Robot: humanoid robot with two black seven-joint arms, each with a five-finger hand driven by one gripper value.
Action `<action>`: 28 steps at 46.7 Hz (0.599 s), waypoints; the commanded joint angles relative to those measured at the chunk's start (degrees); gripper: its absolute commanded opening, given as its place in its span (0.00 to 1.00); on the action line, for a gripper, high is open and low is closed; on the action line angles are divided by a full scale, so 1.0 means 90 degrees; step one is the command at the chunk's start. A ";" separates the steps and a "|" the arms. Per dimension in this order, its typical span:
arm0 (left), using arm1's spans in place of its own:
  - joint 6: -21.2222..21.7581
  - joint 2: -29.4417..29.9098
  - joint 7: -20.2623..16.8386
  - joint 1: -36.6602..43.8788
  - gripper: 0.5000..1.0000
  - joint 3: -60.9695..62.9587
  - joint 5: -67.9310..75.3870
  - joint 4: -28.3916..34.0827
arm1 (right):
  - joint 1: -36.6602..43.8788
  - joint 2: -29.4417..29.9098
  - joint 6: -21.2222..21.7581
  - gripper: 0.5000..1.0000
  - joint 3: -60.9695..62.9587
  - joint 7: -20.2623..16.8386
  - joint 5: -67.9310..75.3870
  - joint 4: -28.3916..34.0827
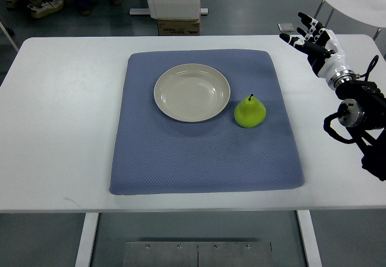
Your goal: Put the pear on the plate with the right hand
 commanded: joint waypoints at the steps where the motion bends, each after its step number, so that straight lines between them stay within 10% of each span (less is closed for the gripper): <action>1: -0.0001 0.0000 0.0000 0.0000 1.00 0.0000 0.0000 -0.0007 | -0.0006 -0.0143 -0.0001 1.00 -0.0264 0.0025 0.0000 0.0310; 28: -0.0001 0.0000 0.0000 0.0000 1.00 0.0000 0.0000 0.0002 | 0.0023 -0.0300 0.0018 1.00 -0.1943 0.0864 -0.0020 0.0740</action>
